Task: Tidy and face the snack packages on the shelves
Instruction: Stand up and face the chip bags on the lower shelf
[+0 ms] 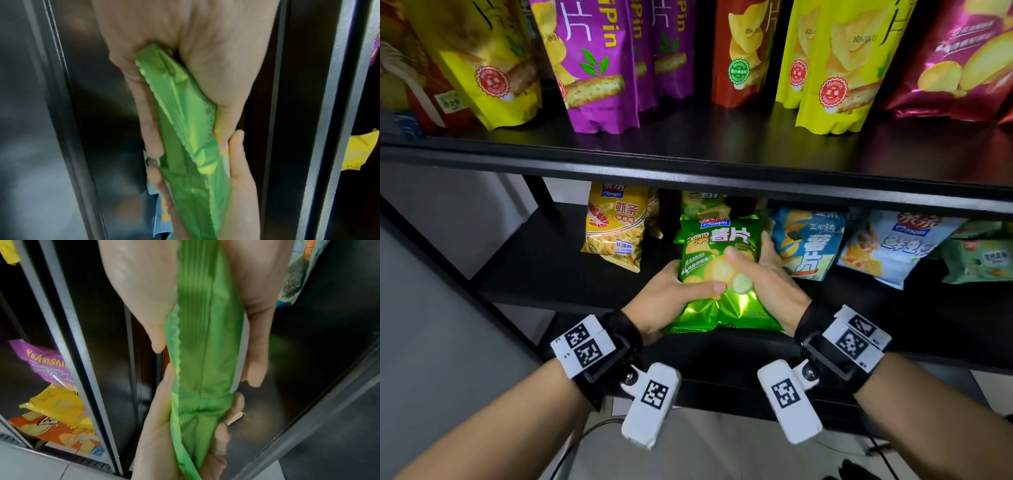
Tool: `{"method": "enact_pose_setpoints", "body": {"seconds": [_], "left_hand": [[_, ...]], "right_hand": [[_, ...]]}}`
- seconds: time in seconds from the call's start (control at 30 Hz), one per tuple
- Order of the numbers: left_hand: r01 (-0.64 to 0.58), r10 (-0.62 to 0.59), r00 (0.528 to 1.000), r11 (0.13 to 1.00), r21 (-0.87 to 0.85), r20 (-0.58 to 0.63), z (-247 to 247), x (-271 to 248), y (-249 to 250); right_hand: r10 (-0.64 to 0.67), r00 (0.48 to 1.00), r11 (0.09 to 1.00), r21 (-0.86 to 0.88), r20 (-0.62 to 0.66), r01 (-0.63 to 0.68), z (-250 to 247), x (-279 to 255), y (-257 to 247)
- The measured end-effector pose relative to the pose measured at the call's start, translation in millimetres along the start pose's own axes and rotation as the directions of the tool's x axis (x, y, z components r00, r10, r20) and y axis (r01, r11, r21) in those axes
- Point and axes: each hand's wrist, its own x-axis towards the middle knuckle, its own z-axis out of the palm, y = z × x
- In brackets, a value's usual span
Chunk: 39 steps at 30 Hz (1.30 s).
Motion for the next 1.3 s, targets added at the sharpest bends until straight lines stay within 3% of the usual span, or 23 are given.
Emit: {"method": "enact_pose_setpoints", "body": {"seconds": [0.1,0.2,0.27,0.33,0.4,0.47,0.57,0.63,0.73,0.8,0.87,0.93,1.0,1.07,1.3], "left_hand": [[0.085,-0.085,0.996,0.995,-0.052,-0.004,-2,-5,4],[0.151,-0.179,0.982,0.941,-0.304,-0.066,-9,-5,2],[0.137,-0.183,0.979,0.911,-0.389,-0.084,-8,-4,-2],[0.152,-0.182,0.982,0.926,-0.345,-0.057,0,-4,-11],[0.197,-0.21,0.978,0.912,-0.36,0.005,11,-6,-18],[0.225,-0.207,0.974,0.839,-0.496,0.093,17,-5,-25],[0.21,-0.141,0.977,0.726,-0.655,0.158,19,-3,-32],[0.195,-0.13,0.981,0.696,-0.691,0.146,21,-4,-34],[0.208,-0.198,0.976,0.743,-0.636,0.088,22,-4,-35],[0.179,-0.229,0.973,0.798,-0.576,-0.016,23,-3,-29],[0.11,-0.222,0.953,0.886,-0.451,-0.204,19,-1,-25],[0.019,-0.135,0.91,0.958,-0.286,-0.392,16,0,-24],[-0.055,-0.028,0.864,0.987,-0.15,-0.502,15,1,-28],[-0.095,0.054,0.85,0.994,-0.051,-0.523,17,-1,-32],[-0.189,0.241,0.9,0.967,0.173,-0.362,8,-7,-46]], "right_hand": [[0.004,1.0,0.996,0.093,0.02,-0.006,-1,-7,-7],[0.069,0.997,0.97,0.232,0.026,-0.073,-7,-13,-19],[0.145,0.978,0.867,0.458,0.148,-0.197,-9,-22,-28],[0.146,0.931,0.755,0.571,0.335,-0.323,-5,-30,-34],[0.207,0.888,0.725,0.544,0.412,-0.422,2,-32,-31],[0.287,0.888,0.758,0.482,0.36,-0.44,10,-31,-26],[0.242,0.952,0.925,0.252,0.186,-0.284,13,-32,-17],[0.175,0.979,0.973,0.136,0.107,-0.189,9,-34,-15],[0.156,0.986,0.986,-0.06,0.054,-0.153,5,-38,-11],[0.175,0.984,0.982,-0.081,0.025,-0.172,1,-40,-11],[0.243,0.965,0.96,0.117,0.099,-0.254,-2,-41,-11],[0.288,0.929,0.897,0.274,0.234,-0.347,-6,-42,-10],[0.297,0.88,0.89,0.227,0.37,-0.396,-5,-43,-7],[0.274,0.862,0.918,0.15,0.428,-0.366,-1,-44,-2],[0.21,0.869,0.951,0.115,0.449,-0.289,0,-41,20]]}}
